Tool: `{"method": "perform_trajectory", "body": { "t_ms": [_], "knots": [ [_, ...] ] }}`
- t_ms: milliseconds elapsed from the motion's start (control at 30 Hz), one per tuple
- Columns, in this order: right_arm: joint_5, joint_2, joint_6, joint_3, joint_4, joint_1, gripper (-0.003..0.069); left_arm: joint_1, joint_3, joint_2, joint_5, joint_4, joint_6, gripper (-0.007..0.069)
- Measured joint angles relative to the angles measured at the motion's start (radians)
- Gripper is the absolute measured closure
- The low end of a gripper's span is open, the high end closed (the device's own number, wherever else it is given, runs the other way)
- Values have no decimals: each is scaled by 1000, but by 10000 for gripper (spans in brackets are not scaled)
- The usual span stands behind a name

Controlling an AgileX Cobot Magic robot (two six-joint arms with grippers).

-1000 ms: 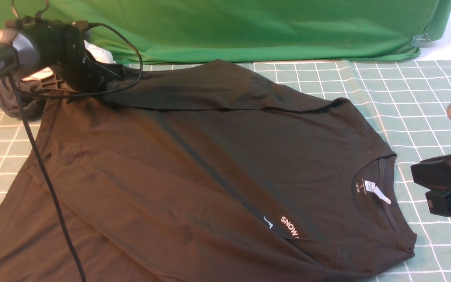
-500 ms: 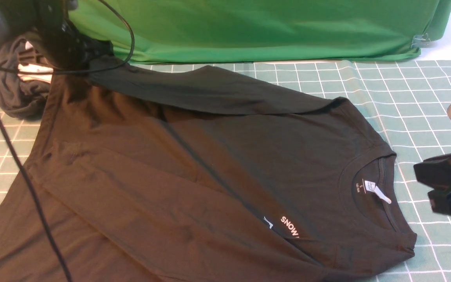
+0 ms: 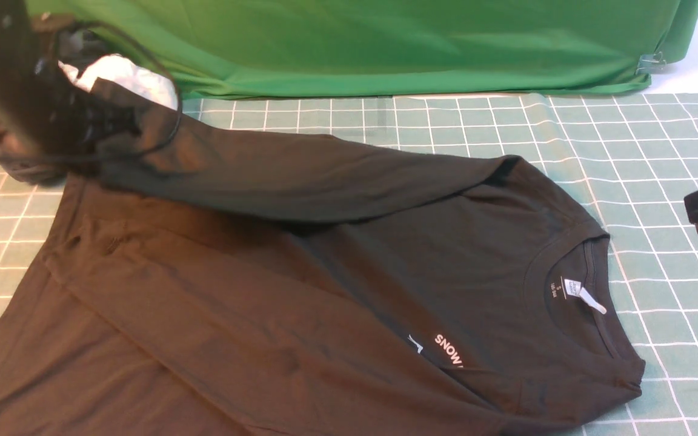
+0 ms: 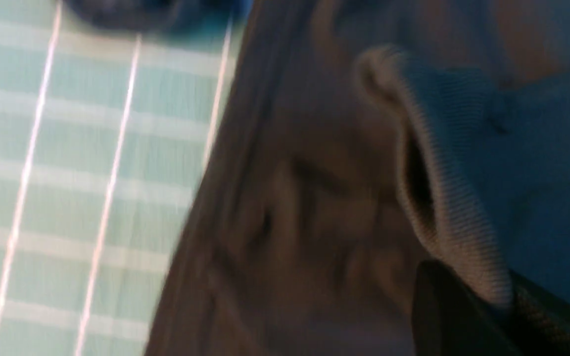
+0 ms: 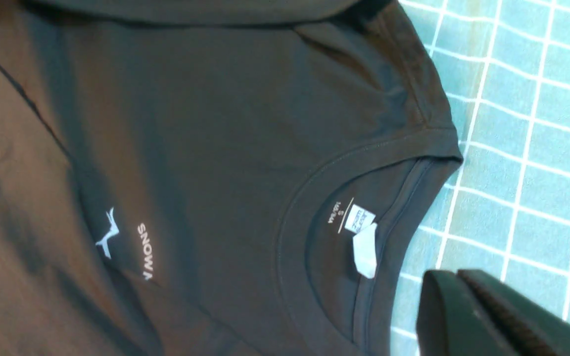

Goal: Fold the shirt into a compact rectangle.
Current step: 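Fold the left side of the dark shirt inward over its body with the left gripper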

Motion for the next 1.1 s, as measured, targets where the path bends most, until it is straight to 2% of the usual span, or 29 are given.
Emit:
{"method": "perform_trajectory", "body": {
  "t_ms": [400, 633, 733, 900, 967, 1033, 1100],
  "knots": [
    [-19, 0, -2, 0, 34, 0, 638, 0, 325, -188, -9, -32, -26, 608],
    [-18, 0, -4, 0, 36, 0, 636, 0, 381, -188, -10, -82, -26, 601],
    [-18, 0, -6, 0, 36, 0, 633, 0, 383, -188, 31, -81, -25, 556],
    [-16, 0, -6, 0, 37, 0, 631, 0, 383, -188, 139, -31, -25, 356],
    [-16, 0, -6, 0, 37, 0, 630, 0, 383, -188, 162, -25, -26, 303],
    [-16, 0, -7, 0, 37, 0, 630, 0, 387, -190, 208, -8, -27, 198],
    [-16, 0, -7, 0, 37, 0, 629, 0, 407, -197, 219, 15, -41, 141]
  ]
}}
